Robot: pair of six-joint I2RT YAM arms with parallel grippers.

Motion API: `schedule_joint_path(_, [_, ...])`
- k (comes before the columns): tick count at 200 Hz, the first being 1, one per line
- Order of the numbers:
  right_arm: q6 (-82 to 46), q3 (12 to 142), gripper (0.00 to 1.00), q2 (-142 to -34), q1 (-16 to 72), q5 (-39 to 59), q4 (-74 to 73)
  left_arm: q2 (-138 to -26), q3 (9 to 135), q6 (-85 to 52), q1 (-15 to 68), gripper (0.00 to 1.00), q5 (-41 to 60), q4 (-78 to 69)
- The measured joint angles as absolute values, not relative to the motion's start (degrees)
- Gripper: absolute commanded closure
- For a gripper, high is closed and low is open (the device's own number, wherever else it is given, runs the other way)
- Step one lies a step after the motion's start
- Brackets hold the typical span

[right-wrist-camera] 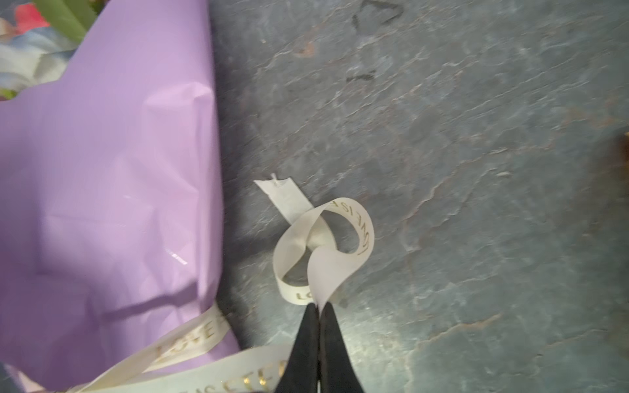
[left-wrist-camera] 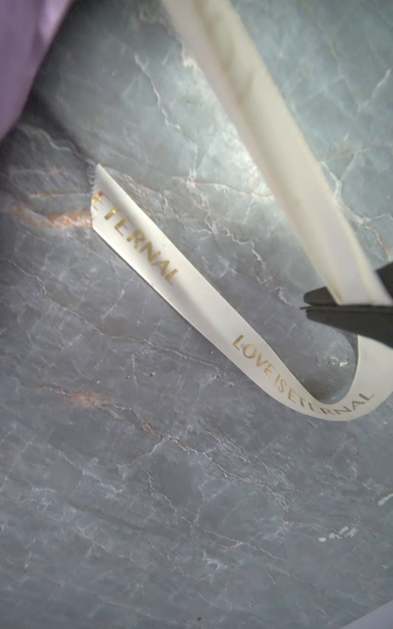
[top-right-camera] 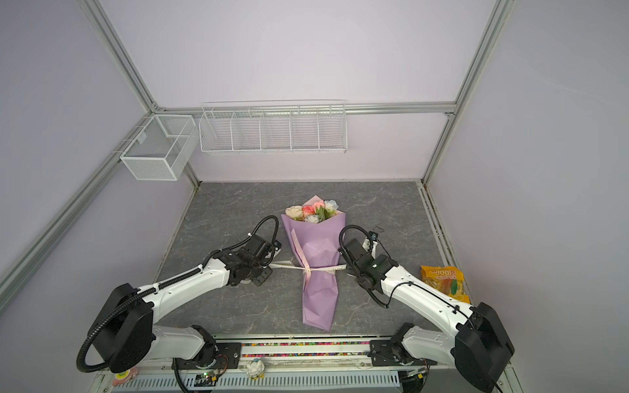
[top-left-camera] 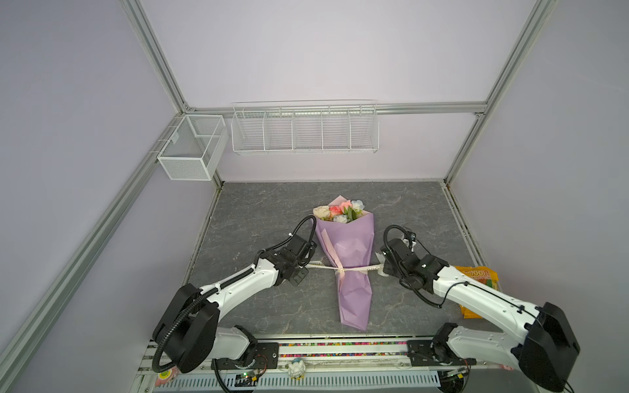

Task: Tie the bouquet of fake flowers
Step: 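Pull both ribbon ends outward away from the bouquet to tighten the knot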

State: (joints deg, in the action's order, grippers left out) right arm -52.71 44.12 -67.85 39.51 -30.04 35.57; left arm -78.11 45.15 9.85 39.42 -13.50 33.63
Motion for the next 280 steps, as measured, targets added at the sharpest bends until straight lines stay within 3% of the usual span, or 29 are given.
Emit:
schedule_joint_path(65, [-44.6,44.1,0.94,-74.7,30.7,-36.6,37.6,-76.2,45.1,7.3,36.0,1.00,-17.5,33.5])
schedule_joint_path(120, [-39.0,44.6,0.94,-75.0,20.9,-34.9,35.1,-77.2,45.1,7.1,28.8,1.00,-16.3,33.3])
schedule_joint_path(177, [-34.6,47.0,0.94,-76.6,17.6,-32.8,32.1,-77.2,45.2,6.7,22.3,1.00,-12.7,32.9])
schedule_joint_path(230, [-31.4,47.2,0.94,-76.5,12.3,-24.2,30.4,-76.8,46.2,6.7,16.3,1.00,-6.9,33.0])
schedule_joint_path(275, [-27.2,47.1,0.94,-74.3,15.1,-17.0,29.5,-70.5,45.6,7.1,15.3,1.00,-2.4,31.9])
schedule_joint_path(280, [-26.8,47.1,0.94,-73.8,15.5,-15.9,29.3,-69.8,45.5,7.3,15.9,0.95,-1.8,31.7])
